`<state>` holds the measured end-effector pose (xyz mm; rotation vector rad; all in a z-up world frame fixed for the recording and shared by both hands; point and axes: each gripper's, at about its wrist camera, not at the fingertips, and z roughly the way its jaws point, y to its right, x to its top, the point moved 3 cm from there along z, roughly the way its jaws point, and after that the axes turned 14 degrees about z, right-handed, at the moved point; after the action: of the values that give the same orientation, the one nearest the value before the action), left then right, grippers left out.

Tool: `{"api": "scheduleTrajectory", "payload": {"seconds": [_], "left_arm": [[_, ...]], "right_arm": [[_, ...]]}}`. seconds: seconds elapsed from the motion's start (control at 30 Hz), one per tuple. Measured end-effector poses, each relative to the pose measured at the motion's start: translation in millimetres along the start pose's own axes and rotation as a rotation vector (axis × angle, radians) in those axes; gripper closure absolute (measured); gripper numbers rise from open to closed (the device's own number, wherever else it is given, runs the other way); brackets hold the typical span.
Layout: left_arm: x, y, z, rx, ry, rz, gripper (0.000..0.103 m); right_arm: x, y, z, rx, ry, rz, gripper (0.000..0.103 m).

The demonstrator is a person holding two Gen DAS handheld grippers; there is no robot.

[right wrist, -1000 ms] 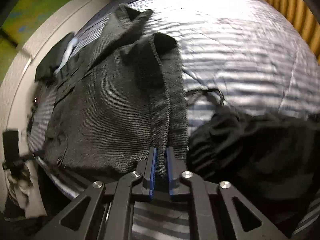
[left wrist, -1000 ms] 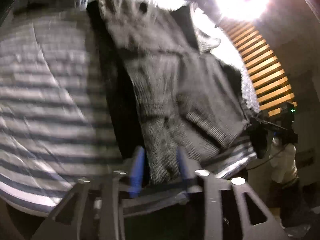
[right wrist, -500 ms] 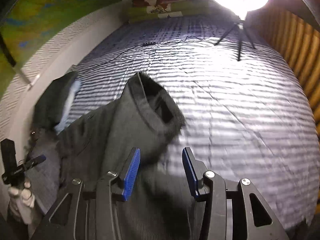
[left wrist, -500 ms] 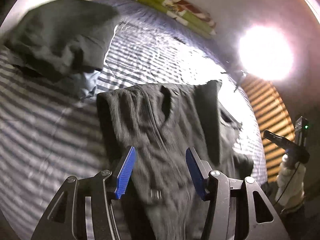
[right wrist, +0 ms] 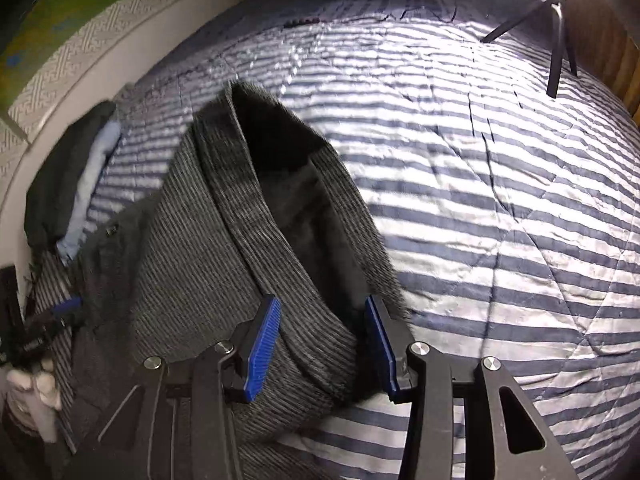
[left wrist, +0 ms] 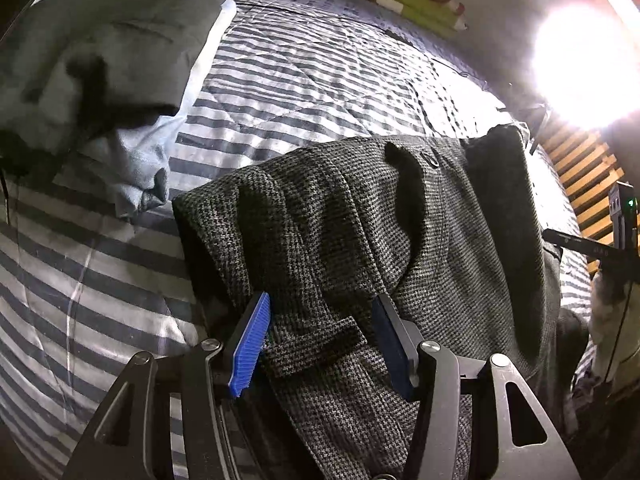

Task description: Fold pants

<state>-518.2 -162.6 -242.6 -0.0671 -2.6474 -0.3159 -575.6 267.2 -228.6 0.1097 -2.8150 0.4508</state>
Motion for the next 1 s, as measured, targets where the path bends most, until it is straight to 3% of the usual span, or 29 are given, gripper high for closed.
{"api": "scheduleTrajectory", "payload": {"seconds": [0.1, 0.2, 0.27, 0.33, 0.43, 0.5, 0.57, 0.6, 0.63, 0.77, 0.8, 0.9, 1.0], "left_arm": [[-1.9, 1.9, 0.8, 0.003, 0.007, 0.01, 0.047], [-5.8, 3.6, 2.4, 0.008, 0.007, 0.011, 0.047], [-6.9, 3.9, 2.2, 0.013, 0.005, 0.012, 0.047], [-7.5, 3.8, 1.9, 0.015, 0.006, 0.016, 0.047], [-8.6, 4.2, 1.8, 0.018, 0.008, 0.019, 0.047], [-8.6, 4.9, 1.9, 0.02, 0.009, 0.028, 0.047], [-8.5, 6.3, 1.9, 0.027, 0.012, 0.04, 0.047], [-8.6, 6.6, 1.8, 0.025, 0.015, 0.043, 0.046], [-8.9, 6.9, 1.9, 0.024, 0.016, 0.046, 0.045], [-9.9, 3.9, -2.0, 0.003, 0.027, 0.028, 0.045], [-10.7, 0.7, -6.7, -0.01, 0.032, 0.004, 0.046], [-18.7, -5.8, -36.6, -0.042, 0.079, -0.034, 0.046], [-40.2, 1.2, -74.0, -0.079, 0.092, 0.033, 0.045]], "right_arm": [[-9.6, 7.4, 3.2, 0.009, -0.059, -0.043, 0.062], [-19.2, 4.7, -0.4, -0.01, -0.035, -0.11, 0.062], [-24.1, 1.7, -2.1, -0.023, -0.018, -0.137, 0.072], [-32.8, -4.5, -2.0, -0.059, -0.017, -0.172, 0.092], [-43.8, -7.9, -17.9, -0.151, 0.072, -0.206, 0.094], [-45.9, 11.5, -28.3, -0.223, 0.105, -0.09, 0.091], [-48.7, 21.2, -29.7, -0.239, 0.077, -0.04, 0.079], [-47.6, 21.0, -31.5, -0.267, 0.079, -0.036, 0.066], [-44.9, 17.5, -37.5, -0.29, 0.122, -0.039, 0.062], [-24.7, -13.0, -57.9, -0.162, 0.212, -0.051, 0.06], [-20.2, -21.9, -59.7, -0.112, 0.218, -0.057, 0.06], [-14.4, -36.5, -57.1, -0.078, 0.209, -0.032, 0.06], [-28.1, -33.7, -68.6, 0.0, 0.19, 0.009, 0.06]]}}
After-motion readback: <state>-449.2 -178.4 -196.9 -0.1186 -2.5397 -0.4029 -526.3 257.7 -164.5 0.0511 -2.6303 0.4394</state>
